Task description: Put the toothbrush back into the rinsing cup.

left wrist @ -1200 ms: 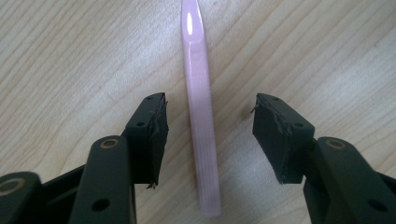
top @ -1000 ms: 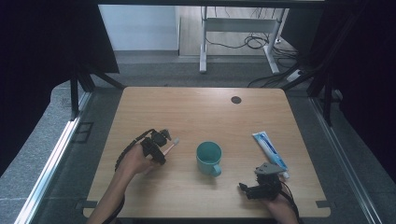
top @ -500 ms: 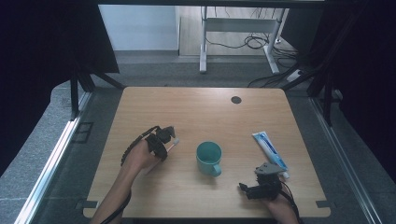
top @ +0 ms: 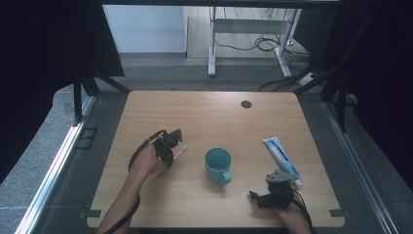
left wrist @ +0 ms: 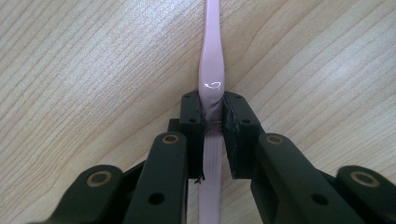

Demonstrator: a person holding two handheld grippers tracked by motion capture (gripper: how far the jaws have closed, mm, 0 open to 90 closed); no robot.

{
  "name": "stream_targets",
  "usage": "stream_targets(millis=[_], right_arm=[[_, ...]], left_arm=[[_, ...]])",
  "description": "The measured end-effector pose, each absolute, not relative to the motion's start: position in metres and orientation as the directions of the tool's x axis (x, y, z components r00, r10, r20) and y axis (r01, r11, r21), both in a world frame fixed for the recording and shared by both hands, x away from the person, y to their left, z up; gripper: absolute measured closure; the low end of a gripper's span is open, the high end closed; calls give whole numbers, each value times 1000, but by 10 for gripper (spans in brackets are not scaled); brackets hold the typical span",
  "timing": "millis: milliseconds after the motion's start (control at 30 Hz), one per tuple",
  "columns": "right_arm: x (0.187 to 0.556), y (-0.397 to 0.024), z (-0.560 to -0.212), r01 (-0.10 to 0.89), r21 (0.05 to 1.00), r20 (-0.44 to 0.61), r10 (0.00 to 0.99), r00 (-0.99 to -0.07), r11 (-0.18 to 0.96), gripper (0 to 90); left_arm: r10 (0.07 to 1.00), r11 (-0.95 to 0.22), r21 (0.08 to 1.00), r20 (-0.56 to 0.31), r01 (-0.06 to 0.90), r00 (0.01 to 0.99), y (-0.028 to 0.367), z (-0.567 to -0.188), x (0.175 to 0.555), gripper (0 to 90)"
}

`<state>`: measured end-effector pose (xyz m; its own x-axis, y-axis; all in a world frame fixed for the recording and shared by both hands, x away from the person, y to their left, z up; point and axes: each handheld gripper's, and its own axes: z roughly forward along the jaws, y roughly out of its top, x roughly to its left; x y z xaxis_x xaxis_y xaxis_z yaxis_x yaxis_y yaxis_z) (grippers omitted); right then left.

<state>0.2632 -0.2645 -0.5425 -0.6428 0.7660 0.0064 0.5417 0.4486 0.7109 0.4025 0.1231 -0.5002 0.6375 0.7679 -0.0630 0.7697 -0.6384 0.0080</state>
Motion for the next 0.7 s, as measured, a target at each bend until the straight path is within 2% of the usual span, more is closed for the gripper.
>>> stream_targets(millis=[700], right_arm=[[263, -265, -543, 540, 711, 6, 765, -645, 450, 51]], left_arm=[[748, -649, 75, -115, 757, 653, 122, -479, 401, 794]])
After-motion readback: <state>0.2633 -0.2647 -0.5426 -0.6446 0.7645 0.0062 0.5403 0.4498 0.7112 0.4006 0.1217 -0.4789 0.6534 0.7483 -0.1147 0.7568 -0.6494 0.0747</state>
